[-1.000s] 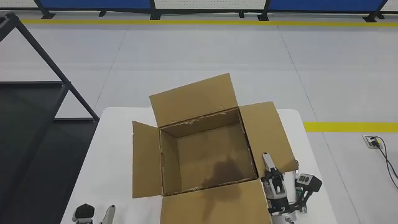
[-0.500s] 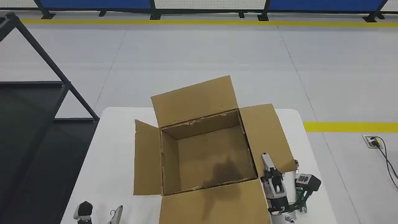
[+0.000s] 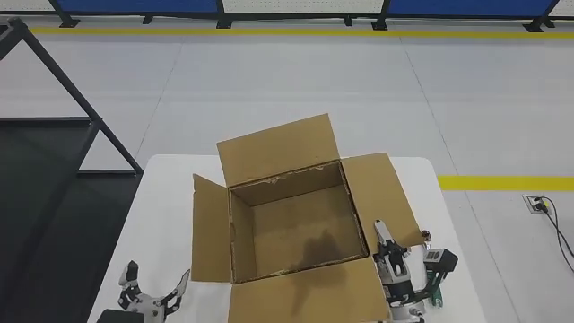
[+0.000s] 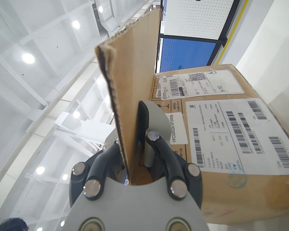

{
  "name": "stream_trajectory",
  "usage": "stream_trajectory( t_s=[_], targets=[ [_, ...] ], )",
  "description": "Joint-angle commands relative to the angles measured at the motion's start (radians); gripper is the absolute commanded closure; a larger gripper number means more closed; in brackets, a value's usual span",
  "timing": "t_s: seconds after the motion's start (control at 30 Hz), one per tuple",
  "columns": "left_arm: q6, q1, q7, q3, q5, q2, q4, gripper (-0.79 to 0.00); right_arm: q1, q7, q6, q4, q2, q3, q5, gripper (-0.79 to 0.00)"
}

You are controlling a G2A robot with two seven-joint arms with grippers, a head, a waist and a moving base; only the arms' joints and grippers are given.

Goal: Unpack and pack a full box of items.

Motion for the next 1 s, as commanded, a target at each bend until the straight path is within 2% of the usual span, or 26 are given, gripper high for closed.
stream_trajectory(
  t_s=[0.0,0.1,0.37,0.5,0.63,0.97],
  targets=[
    [0.003,-0.033,0.011,0.012,0.044,0.003,0.040,-0.785,-0.002,0.001,-0.001,-0.001,-0.001,0.002,0.002,0.000],
    [-0.027,-0.055,0.033,0.029,0.103,0.009,0.075,-0.785,-0.003,0.004,-0.003,-0.001,-0.002,0.003,0.004,0.000],
    [-0.028,-0.053,0.034,0.029,0.106,0.010,0.077,-0.785,-0.003,0.002,-0.004,0.000,-0.007,-0.002,0.002,0.000],
    [0.024,-0.062,-0.011,0.043,0.169,0.012,0.065,-0.785,0.000,0.005,0.000,0.003,-0.009,-0.004,-0.003,0.000],
    [0.068,-0.100,-0.044,0.075,0.231,0.012,0.077,-0.785,0.003,0.005,0.007,0.001,-0.010,-0.004,-0.008,0.000],
    [0.062,-0.169,-0.140,0.126,0.250,0.014,0.125,-0.785,0.005,0.010,0.010,-0.004,-0.015,-0.007,-0.015,0.000]
  ],
)
